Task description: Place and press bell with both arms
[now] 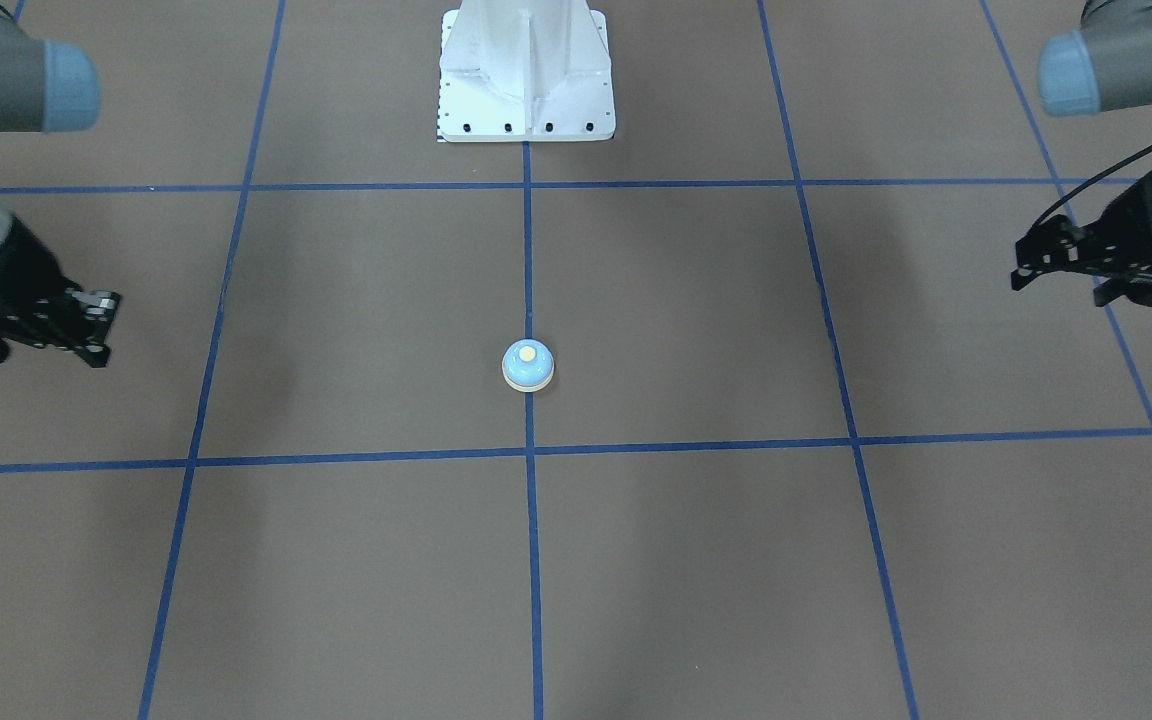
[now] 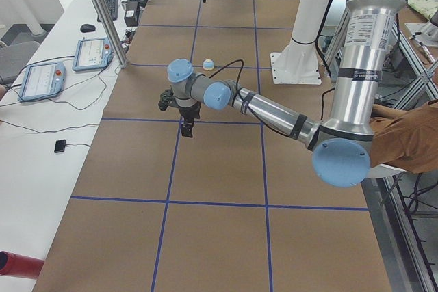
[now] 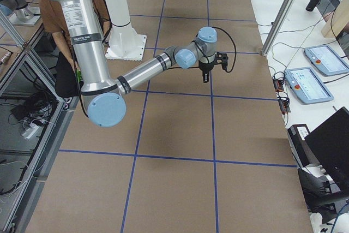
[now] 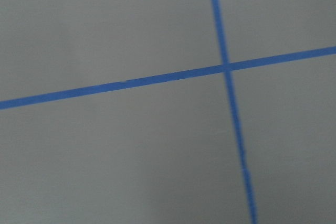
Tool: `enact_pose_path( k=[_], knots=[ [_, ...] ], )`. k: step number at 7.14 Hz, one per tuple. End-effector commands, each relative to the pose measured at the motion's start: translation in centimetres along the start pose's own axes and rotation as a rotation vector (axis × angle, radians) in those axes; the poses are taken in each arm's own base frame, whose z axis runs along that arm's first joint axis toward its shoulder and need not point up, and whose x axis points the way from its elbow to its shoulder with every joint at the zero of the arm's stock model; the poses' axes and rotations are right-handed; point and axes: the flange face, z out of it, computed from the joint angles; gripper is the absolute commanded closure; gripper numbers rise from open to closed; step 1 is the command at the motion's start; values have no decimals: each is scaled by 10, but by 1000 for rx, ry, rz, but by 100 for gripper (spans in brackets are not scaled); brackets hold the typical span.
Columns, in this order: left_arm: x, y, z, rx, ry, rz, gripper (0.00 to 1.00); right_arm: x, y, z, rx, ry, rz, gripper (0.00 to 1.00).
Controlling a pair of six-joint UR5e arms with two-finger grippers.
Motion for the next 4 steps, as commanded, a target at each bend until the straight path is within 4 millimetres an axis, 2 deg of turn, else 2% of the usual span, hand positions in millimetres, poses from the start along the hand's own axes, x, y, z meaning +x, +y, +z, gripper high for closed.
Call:
enact_pose_path(
  k=[1, 2, 3, 4],
  knots=[
    [-120, 45, -20, 16, -42, 62, 1, 153, 21, -31, -9, 18, -103, 24],
    [-169, 59, -22, 14, -51, 71, 1, 200, 33, -39, -5, 29, -97, 0],
    [-203, 72, -21, 16, -23, 56, 1, 237, 38, -38, -13, 35, -145, 0],
    [-210, 73, -17, 19, 14, 58, 1, 261, 38, -33, -26, 27, -174, 0]
  ],
)
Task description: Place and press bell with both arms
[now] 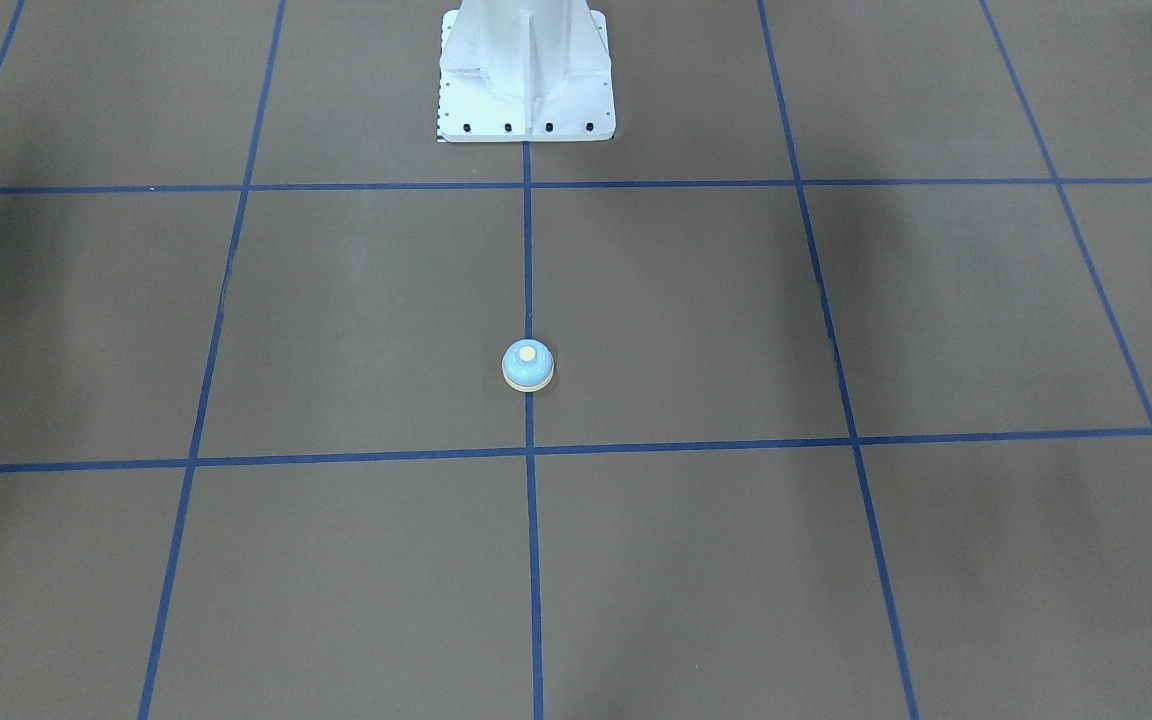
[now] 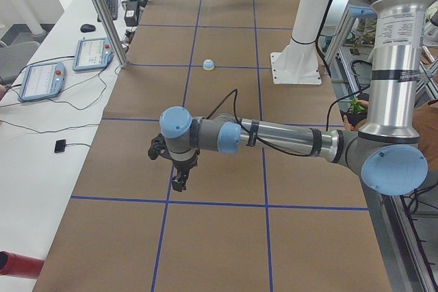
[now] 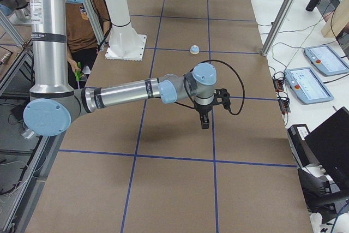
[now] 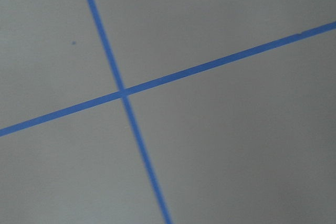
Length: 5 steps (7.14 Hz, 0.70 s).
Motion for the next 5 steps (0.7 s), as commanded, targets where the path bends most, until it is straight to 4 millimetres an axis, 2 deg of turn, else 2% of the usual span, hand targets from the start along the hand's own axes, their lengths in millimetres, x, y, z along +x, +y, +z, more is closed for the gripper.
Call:
enact_pose_path(
  k=[1, 5],
  knots=[
    [-27, 13, 6, -2, 39, -15, 1, 51, 15, 12, -26, -21, -26, 0],
    [-26, 9, 0, 8, 28, -55, 1, 49, 13, 11, -21, -73, -27, 0]
  ],
)
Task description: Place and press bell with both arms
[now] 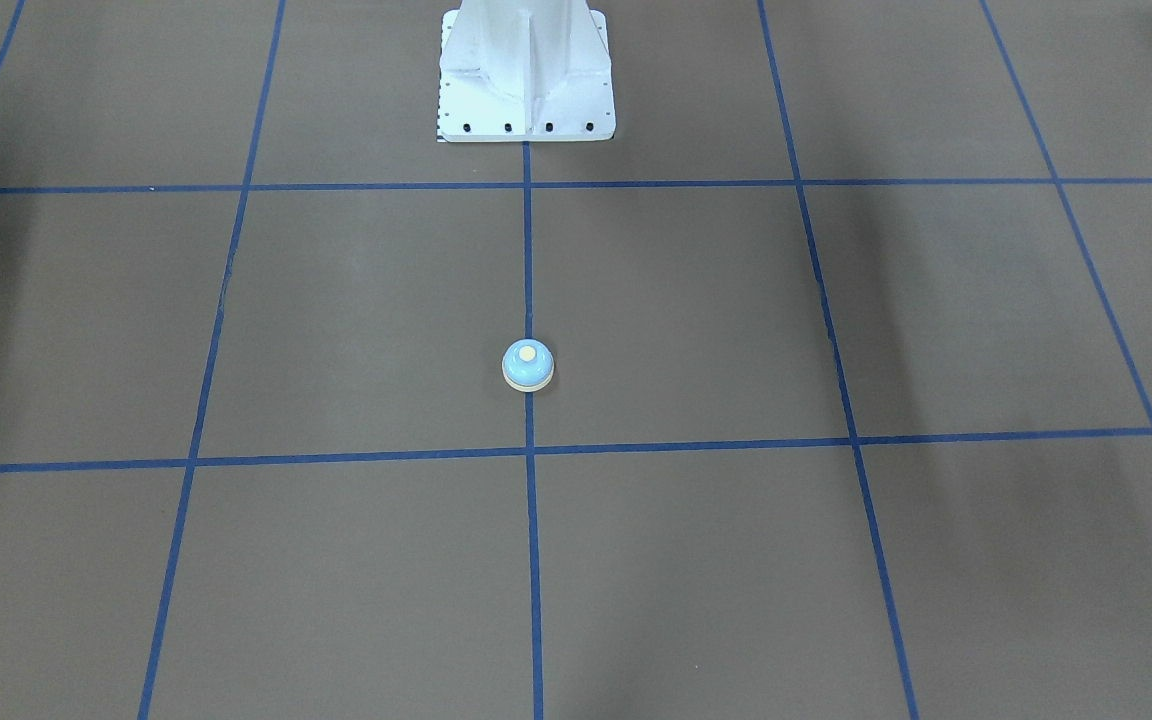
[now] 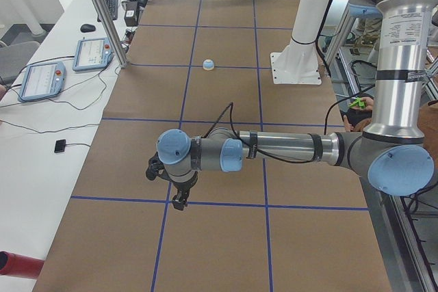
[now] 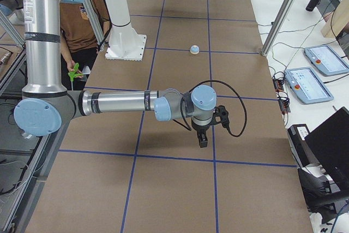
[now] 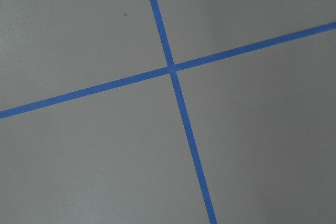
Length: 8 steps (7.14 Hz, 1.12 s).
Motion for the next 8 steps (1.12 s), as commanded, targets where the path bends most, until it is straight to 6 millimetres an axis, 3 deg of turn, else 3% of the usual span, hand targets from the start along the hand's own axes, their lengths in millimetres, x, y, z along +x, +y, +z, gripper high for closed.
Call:
enact_pose_path(
  k=[1, 8],
  knots=[
    [3, -4, -4, 10, -3, -74, 1, 0, -1, 0, 2, -2, -1, 0],
    [2, 0, -3, 27, -16, -70, 0, 1, 0, 0, -1, 2, 3, 0]
  ],
)
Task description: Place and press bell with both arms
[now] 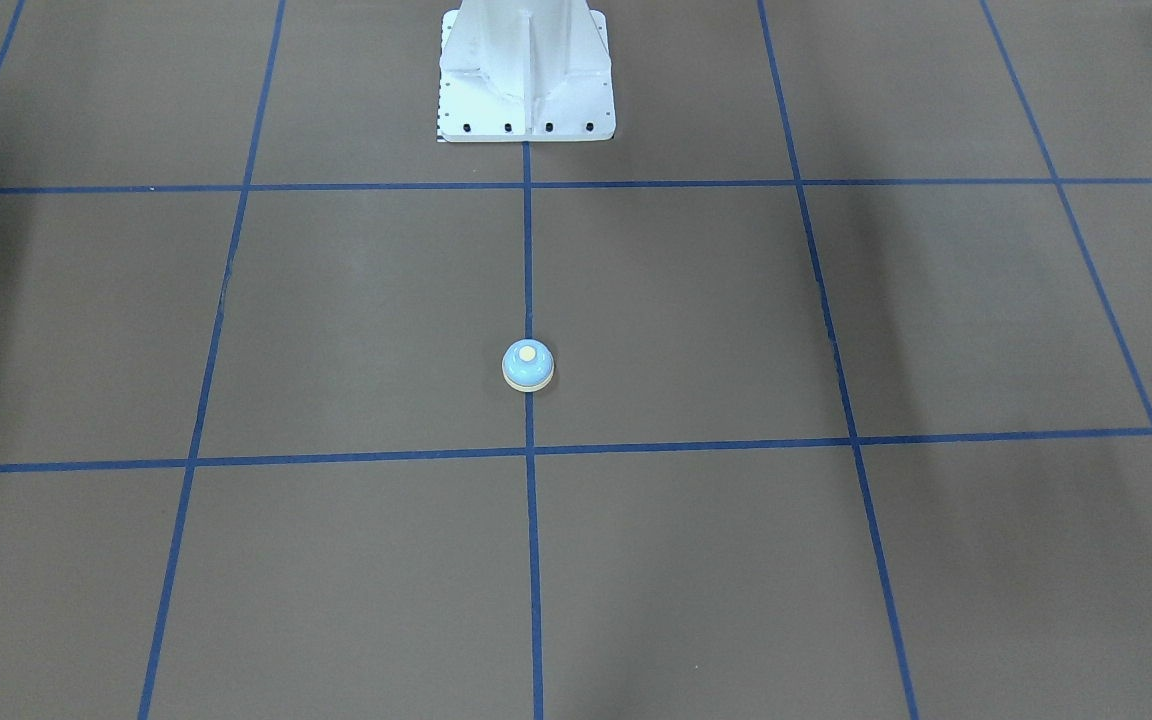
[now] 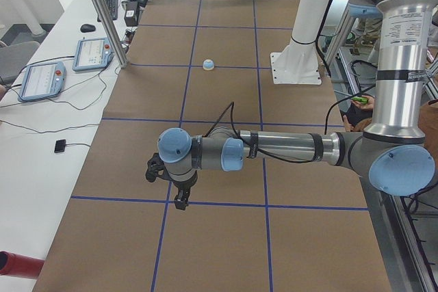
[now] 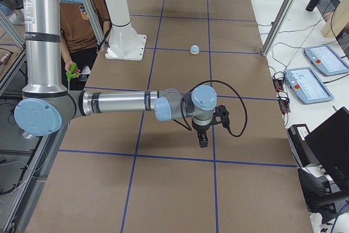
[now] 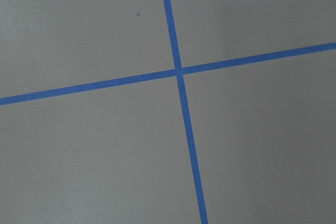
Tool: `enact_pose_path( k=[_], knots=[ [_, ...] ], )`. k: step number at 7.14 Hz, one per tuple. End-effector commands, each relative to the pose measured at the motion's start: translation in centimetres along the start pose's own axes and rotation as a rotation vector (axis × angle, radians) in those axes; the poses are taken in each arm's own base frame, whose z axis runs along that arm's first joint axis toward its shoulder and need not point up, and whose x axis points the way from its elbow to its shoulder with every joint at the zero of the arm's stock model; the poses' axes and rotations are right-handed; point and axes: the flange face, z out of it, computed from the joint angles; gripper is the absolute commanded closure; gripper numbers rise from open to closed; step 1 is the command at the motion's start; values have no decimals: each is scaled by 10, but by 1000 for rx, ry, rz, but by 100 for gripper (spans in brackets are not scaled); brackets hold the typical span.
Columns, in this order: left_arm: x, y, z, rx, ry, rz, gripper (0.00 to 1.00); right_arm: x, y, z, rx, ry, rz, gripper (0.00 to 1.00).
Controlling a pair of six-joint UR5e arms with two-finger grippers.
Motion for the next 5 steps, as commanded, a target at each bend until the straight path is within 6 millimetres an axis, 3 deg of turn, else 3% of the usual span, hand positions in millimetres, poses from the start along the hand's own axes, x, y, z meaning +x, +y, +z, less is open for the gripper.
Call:
enact_pose_path(
  k=[1, 5],
  knots=[
    [2, -2, -2, 21, -7, 18, 0, 1, 2, 1, -2, 1, 2, 0],
    [6, -7, -7, 31, -9, 30, 0, 2, 5, 1, -3, 4, 3, 0]
  ],
)
